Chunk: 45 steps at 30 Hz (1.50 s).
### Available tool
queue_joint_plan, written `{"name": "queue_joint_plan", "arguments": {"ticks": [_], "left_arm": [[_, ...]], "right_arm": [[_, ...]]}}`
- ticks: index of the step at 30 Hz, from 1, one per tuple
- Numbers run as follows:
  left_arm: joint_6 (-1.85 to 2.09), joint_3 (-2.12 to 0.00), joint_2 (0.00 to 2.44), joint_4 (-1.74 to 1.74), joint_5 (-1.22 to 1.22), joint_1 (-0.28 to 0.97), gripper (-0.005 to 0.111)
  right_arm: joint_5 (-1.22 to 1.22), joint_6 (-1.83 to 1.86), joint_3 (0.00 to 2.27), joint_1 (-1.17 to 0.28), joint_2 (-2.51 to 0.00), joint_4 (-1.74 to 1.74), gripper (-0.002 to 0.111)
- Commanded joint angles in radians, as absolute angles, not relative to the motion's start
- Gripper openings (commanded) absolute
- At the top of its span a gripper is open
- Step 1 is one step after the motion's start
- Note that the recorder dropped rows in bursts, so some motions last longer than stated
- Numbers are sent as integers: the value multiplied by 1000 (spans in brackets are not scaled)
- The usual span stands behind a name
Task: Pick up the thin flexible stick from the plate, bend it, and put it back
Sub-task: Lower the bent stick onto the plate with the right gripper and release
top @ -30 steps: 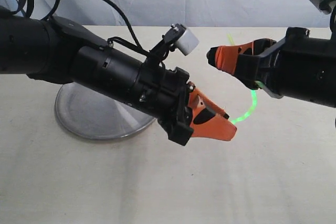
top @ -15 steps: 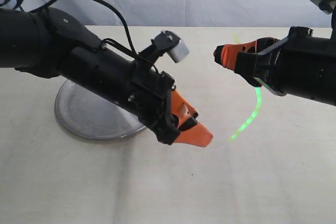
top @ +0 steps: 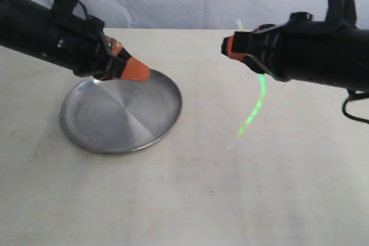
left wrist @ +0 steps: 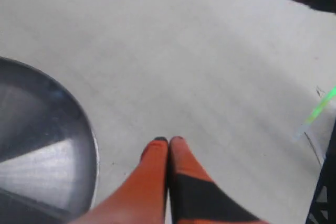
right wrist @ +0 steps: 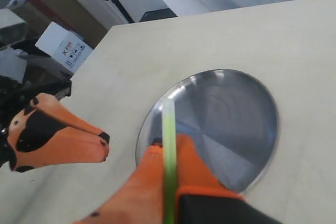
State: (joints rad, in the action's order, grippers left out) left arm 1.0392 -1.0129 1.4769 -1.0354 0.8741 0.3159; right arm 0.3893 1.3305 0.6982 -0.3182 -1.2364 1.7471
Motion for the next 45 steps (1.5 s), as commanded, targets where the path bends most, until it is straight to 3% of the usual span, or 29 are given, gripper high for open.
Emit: {"name": "queue_joint_plan", "arguments": {"ticks": [1, 11, 16, 18, 21, 22, 35, 37, 39, 45], "left_arm": [[999, -978, 1366, -1003, 858, 259, 0], [762, -811, 1054, -756, 645, 181, 0], [737, -736, 989, -730, 643, 181, 0], [734, -734, 975, -730, 645, 181, 0], [734, -734, 966, -730, 647, 181, 0], [734, -734, 966, -730, 649, 181, 0], [732, -734, 966, -695, 606, 181, 0], [726, -734, 966, -695, 562, 181, 0], [689, -734, 966, -679, 495, 181, 0], [603, -725, 964, -642, 264, 181, 0]], "right_arm": [[459, 1331, 842, -321, -1396, 1744, -1], [520, 1331, 1231, -448, -1866, 1744, -1], [419, 1326, 1378, -509, -2016, 1744, -1], [404, 1326, 1420, -513, -2054, 1744, 4], [388, 1320, 1474, -513, -2115, 1744, 24], [384, 1306, 1480, -513, -2122, 1744, 25], [372, 1289, 1485, -507, -2107, 1713, 24], [352, 1267, 1485, -508, -2060, 1593, 18], [344, 1189, 1485, -508, -2005, 1446, 0], [331, 659, 1426, -508, -1813, 768, -1]]}}
